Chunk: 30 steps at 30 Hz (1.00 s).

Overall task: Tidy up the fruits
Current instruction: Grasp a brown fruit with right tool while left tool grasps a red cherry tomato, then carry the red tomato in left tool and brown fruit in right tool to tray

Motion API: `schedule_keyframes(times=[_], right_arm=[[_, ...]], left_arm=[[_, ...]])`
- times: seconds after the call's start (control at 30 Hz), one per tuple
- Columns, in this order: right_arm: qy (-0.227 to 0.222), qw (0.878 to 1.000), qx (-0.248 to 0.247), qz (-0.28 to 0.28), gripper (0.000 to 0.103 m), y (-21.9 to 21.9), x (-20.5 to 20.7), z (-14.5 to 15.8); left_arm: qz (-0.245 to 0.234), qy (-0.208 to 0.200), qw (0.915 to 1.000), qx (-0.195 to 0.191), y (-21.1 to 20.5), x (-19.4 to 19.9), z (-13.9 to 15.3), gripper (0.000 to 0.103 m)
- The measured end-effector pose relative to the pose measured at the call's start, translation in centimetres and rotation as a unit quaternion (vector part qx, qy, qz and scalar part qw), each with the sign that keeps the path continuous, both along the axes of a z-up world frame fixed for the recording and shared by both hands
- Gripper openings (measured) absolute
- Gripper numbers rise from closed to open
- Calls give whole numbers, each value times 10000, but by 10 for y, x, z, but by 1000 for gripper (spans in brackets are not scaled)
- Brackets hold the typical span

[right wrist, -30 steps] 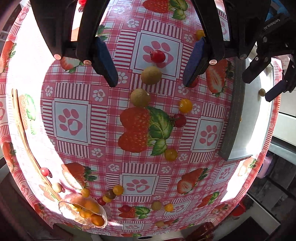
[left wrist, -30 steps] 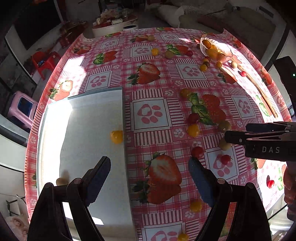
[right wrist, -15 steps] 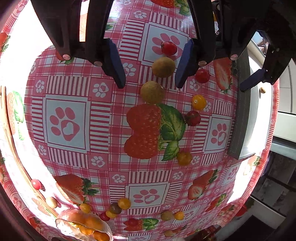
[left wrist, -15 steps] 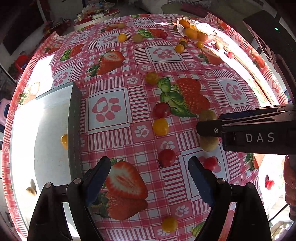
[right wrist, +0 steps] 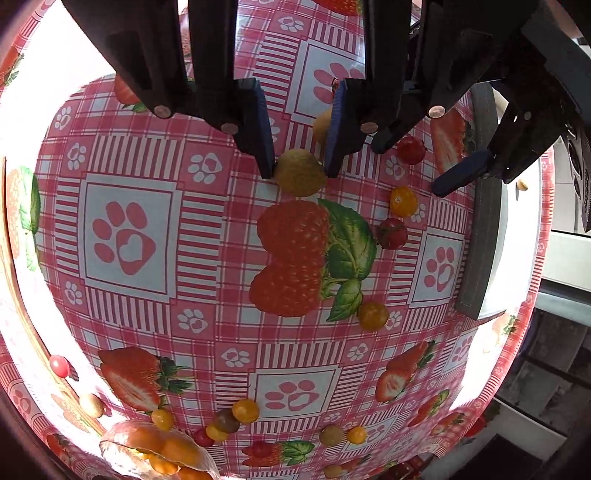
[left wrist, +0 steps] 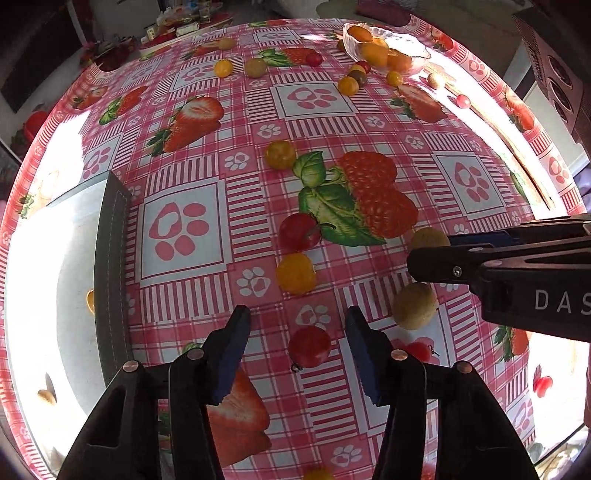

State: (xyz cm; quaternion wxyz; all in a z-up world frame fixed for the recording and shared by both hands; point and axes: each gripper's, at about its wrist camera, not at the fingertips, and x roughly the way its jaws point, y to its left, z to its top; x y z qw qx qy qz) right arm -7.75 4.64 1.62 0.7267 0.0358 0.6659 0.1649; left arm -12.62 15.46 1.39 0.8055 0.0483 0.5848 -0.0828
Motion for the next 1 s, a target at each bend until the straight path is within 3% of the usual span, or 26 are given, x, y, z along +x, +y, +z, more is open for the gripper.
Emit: schedule_keyframes(times=[0.13, 0.53, 1.0], right_arm=[[7, 10000, 45, -88, 30, -7, -3, 4], [-78, 9993, 192, -303, 31, -18, -16, 18], [-57, 9996, 156, -225, 31, -3, -29, 24]], left_arm=[[-79, 15, 10000, -41, -2, -2, 2, 23], [497, 330, 9954, -747, 33, -23, 8, 23], [463, 189, 9950, -860, 44, -33, 16, 23]])
